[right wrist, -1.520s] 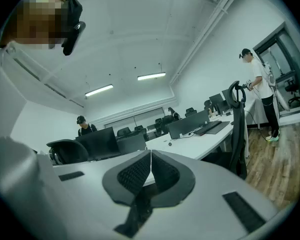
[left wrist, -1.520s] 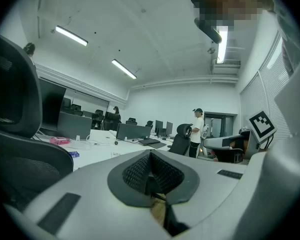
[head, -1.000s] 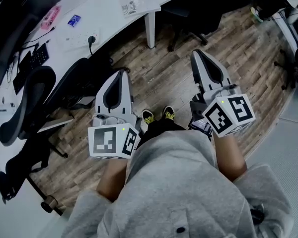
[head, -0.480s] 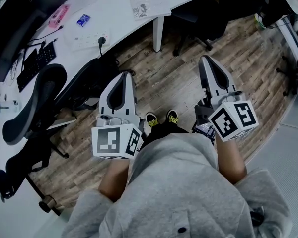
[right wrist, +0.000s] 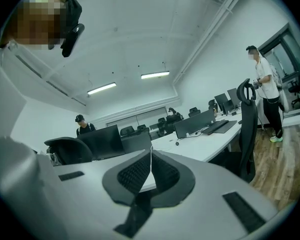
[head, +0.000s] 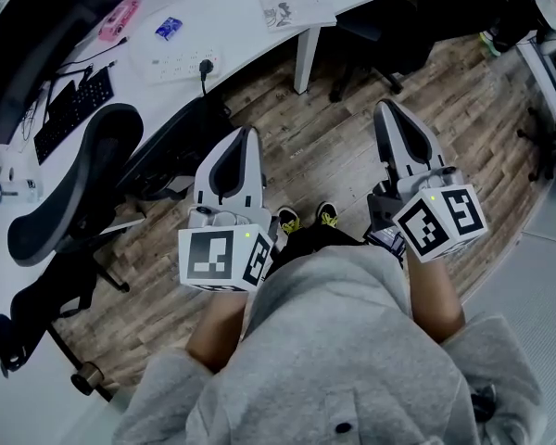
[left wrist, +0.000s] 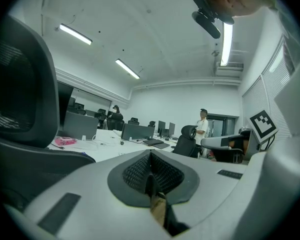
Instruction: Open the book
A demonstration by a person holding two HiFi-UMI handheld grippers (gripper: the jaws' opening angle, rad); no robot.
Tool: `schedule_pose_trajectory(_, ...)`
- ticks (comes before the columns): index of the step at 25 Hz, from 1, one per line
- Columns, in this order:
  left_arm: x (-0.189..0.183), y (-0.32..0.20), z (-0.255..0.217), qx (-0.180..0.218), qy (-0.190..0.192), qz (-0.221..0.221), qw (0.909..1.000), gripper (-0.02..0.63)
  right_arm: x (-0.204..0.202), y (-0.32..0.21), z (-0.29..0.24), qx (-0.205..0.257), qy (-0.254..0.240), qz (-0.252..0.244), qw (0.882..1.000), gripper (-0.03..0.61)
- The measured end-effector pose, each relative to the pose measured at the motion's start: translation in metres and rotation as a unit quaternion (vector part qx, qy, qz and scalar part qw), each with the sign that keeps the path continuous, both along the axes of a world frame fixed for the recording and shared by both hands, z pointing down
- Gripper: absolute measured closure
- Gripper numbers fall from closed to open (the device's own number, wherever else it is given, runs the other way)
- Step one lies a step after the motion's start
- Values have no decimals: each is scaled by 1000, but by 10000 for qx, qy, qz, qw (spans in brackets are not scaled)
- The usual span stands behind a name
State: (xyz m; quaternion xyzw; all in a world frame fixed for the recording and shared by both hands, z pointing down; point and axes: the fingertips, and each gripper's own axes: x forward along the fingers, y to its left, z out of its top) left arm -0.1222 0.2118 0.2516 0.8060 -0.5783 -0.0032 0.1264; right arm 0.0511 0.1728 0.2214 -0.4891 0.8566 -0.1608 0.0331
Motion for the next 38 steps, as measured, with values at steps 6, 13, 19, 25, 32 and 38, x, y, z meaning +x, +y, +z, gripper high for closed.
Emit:
schedule_pose_trajectory(6,-7,6,2,-7,42,51,10000,604,-11,7,-3,52,70,-14,10000,552)
schedule_pose_trajectory(13,-10,7,-4,67,92,46,9999,604,-16,9,-10,128,96,-36,9999,552)
schedule_pose_trajectory(19,-16,6,-3,58,55,-48,10000,604,-22,2,-12,206,76,-97,9997,552)
schedule_pose_trajectory(25,-13,-4,-2,36,26,-134,9999,604,-22,-11,-8,195,0,-213,9996,551)
schedule_pose_trajectory(32,5,-39,2,-4,-72,-111,9999,604,-6,-47,2,118,-106,-248,9996,552)
schedule_pose_trajectory(38,26,-85,2,-47,-174,-50,9998,604,17,-92,6,72,-144,-237,9996,552)
